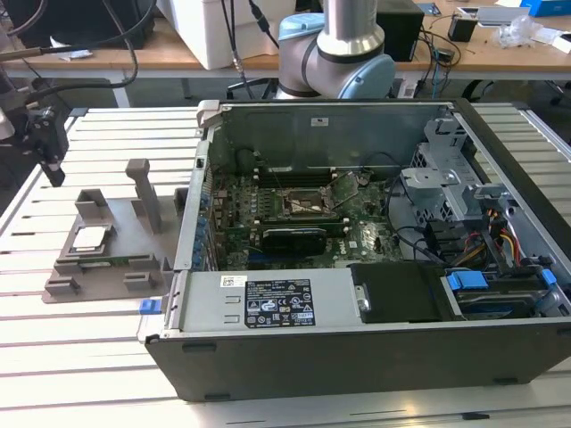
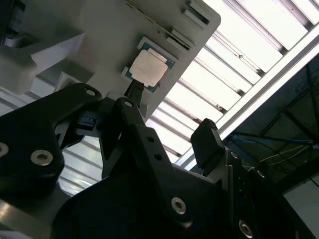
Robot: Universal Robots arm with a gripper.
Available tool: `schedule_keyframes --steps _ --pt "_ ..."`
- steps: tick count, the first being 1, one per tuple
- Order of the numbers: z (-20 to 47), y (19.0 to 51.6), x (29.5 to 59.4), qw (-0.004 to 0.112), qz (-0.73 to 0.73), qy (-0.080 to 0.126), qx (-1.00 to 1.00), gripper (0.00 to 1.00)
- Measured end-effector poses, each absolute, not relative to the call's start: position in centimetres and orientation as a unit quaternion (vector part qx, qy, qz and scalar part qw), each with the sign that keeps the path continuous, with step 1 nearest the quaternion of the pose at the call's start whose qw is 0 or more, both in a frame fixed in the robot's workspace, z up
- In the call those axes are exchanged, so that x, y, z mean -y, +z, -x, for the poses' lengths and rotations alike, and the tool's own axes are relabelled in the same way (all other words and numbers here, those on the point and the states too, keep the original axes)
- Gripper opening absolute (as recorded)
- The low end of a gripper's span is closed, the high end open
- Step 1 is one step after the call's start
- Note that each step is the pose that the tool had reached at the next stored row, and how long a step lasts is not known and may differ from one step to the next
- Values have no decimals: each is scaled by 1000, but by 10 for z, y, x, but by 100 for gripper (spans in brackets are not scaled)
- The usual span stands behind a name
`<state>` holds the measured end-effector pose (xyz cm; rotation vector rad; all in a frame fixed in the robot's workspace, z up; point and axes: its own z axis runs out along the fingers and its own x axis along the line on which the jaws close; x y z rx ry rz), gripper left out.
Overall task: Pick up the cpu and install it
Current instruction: 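Pick up the cpu and move it towards the insertion slot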
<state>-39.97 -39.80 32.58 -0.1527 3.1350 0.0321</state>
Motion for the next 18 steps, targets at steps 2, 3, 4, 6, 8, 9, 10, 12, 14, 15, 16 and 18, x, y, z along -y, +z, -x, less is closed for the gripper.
schedule_keyframes --steps 2,3,4,6,8,9,10,12,14,15,16,18 --pt "398 320 398 0 49 10 -999 66" --pt "398 318 398 0 49 10 -999 66" --pt "397 314 398 0 49 10 -999 66" --pt "396 311 398 -1 49 10 -999 66" --pt "395 307 398 -1 49 10 -999 66" --pt "394 304 398 -1 49 10 -999 66" --pt "394 302 398 -2 49 10 -999 66" --pt "393 296 398 -2 49 10 -999 66" --pt "392 292 398 -3 49 10 -999 66" --pt "392 290 398 -3 49 10 -999 66" --pt "392 287 398 -3 49 10 -999 66" --pt "391 280 398 -4 49 11 -999 66"
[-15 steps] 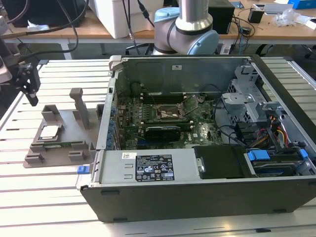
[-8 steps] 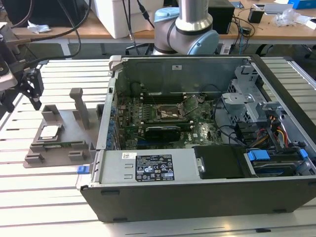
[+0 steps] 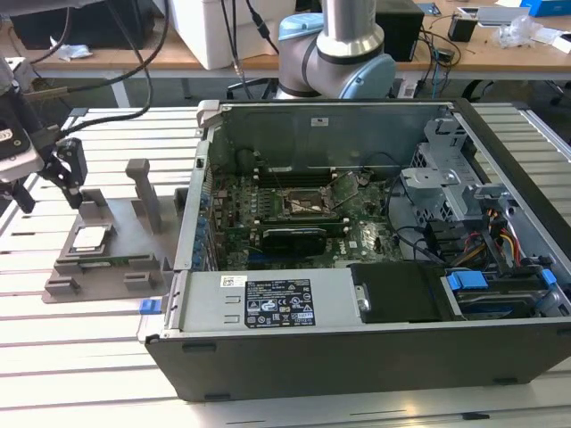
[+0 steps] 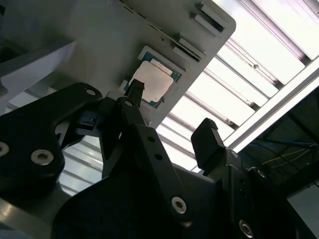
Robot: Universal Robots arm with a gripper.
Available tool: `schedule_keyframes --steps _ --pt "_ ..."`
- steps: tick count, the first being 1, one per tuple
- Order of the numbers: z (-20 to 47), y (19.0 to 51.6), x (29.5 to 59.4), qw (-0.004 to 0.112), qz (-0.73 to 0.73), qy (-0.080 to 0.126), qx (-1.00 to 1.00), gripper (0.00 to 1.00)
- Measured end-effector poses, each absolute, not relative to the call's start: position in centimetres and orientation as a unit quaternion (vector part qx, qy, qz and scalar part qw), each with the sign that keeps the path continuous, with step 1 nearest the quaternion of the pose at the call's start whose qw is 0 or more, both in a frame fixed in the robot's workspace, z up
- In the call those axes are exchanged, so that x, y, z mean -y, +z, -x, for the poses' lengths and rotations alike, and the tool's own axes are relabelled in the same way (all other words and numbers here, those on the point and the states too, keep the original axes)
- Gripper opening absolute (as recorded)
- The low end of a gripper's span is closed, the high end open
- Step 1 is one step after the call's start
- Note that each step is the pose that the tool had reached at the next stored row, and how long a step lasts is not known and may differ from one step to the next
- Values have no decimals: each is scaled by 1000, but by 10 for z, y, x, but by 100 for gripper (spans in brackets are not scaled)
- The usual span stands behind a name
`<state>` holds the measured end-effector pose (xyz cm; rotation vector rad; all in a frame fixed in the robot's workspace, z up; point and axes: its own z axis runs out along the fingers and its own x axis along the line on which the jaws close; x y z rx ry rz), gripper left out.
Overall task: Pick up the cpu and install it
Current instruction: 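Pick up the cpu and move it towards the insertion slot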
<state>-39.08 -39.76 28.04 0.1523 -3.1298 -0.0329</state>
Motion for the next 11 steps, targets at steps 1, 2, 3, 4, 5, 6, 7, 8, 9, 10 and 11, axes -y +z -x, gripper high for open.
schedule_keyframes --steps 1,2,3,4,5,6,7,8,9,10,11 --pt "390 277 398 4 -49 -10 999 66" --pt "390 273 398 5 -49 -10 999 66" --pt "390 269 398 5 -49 -11 999 66" --pt "389 266 398 5 -49 -11 999 66" --pt "389 264 398 5 -49 -11 999 66" --pt "389 262 398 5 -49 -11 999 66" --pt "389 260 398 5 -49 -11 999 66" --pt "389 258 398 6 -49 -11 999 66" --pt "388 256 398 6 -49 -11 999 66" --pt "388 254 398 6 -49 -11 999 66" --pt "388 252 398 6 -49 -11 999 66"
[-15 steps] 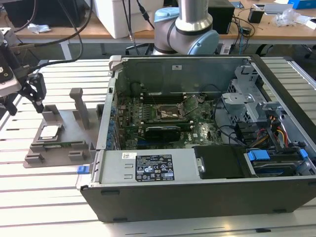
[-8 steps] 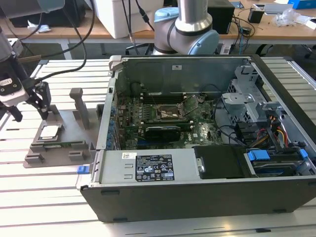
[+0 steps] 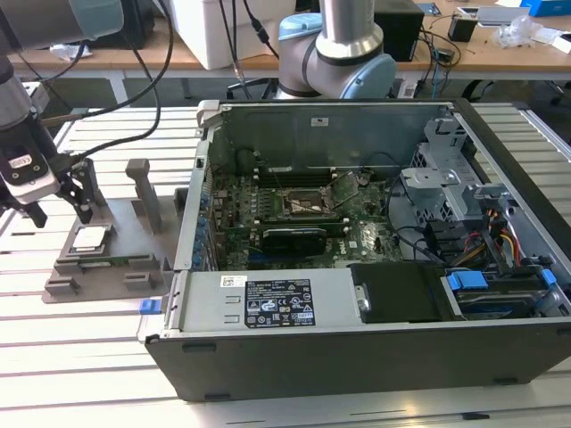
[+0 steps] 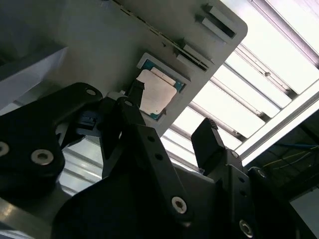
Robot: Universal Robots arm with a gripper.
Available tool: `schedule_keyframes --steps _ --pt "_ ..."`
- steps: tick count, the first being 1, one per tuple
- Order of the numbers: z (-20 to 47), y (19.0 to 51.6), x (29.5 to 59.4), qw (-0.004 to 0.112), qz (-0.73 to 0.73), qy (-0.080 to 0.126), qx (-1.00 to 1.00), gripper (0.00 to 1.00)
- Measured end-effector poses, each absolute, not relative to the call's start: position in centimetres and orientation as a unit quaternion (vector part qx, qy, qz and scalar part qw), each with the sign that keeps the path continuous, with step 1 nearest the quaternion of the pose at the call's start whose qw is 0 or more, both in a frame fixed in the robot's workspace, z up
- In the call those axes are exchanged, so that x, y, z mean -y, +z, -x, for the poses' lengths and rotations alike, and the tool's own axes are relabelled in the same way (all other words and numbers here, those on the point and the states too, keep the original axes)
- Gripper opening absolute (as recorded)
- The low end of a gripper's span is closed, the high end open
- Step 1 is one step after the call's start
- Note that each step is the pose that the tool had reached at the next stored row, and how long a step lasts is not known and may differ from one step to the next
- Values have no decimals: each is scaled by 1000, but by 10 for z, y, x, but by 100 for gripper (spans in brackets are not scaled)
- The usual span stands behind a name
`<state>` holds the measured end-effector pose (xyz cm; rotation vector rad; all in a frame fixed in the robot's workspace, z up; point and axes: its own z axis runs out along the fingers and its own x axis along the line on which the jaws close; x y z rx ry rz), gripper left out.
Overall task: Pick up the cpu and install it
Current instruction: 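Pick up the cpu and move it towards the insertion slot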
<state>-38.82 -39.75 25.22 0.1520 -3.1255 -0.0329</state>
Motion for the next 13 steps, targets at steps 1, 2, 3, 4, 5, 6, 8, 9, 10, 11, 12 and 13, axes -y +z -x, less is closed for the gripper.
schedule_keyframes --steps 1,2,3,4,5,6,8,9,10,11,12,13 --pt "388 250 398 6 -49 -11 999 66" --pt "388 246 398 6 -49 -11 999 66" --pt "388 244 398 7 -49 -11 999 66" --pt "388 242 398 7 -49 -11 999 66" --pt "387 239 397 7 -49 -11 999 66" --pt "387 236 398 7 -49 -11 999 66" --pt "386 231 397 8 -49 -11 999 66" --pt "385 228 396 8 -49 -11 999 66" --pt "384 225 395 8 -49 -10 999 66" --pt "383 223 395 8 -49 -10 999 66" --pt "382 221 394 8 -49 -10 999 66" --pt "381 217 393 9 -49 -10 999 66"
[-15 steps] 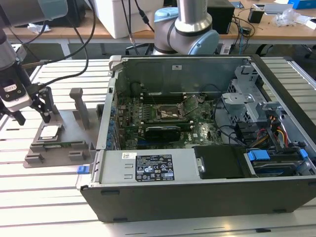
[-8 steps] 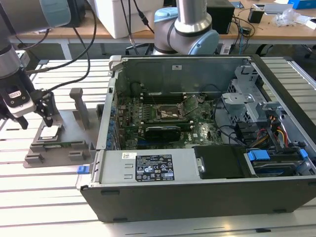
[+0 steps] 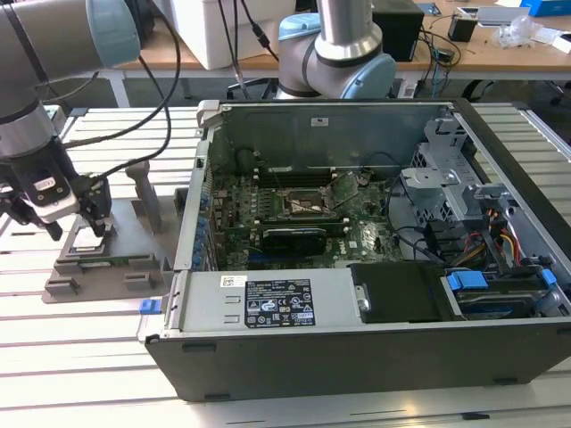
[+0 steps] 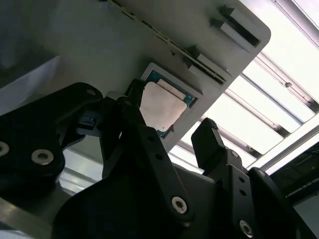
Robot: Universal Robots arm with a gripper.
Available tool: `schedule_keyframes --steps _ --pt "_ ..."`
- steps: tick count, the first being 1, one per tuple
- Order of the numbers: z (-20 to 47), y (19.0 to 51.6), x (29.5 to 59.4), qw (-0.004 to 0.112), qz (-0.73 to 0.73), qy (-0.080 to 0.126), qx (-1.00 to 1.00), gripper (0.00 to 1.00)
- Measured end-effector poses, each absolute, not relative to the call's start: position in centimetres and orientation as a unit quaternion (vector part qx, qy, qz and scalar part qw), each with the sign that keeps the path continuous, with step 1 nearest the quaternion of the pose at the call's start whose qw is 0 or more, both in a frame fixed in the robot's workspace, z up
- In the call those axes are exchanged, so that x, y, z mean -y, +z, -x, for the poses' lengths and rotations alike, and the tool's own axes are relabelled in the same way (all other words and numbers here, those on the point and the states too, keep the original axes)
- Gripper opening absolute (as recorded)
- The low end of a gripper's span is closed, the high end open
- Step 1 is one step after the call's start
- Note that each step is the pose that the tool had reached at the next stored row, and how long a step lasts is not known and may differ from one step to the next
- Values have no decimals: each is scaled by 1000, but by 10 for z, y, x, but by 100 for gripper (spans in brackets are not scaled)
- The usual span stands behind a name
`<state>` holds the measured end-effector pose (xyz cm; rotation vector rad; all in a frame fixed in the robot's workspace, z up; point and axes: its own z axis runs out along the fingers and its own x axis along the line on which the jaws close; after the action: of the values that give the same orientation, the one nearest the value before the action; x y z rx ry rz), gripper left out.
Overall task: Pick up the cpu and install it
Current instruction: 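Pick up the cpu and move it towards the insertion slot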
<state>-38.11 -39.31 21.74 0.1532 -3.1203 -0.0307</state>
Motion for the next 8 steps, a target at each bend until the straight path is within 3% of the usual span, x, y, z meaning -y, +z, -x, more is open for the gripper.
schedule_keyframes --steps 8 --pt "379 195 383 9 -49 -10 999 66"
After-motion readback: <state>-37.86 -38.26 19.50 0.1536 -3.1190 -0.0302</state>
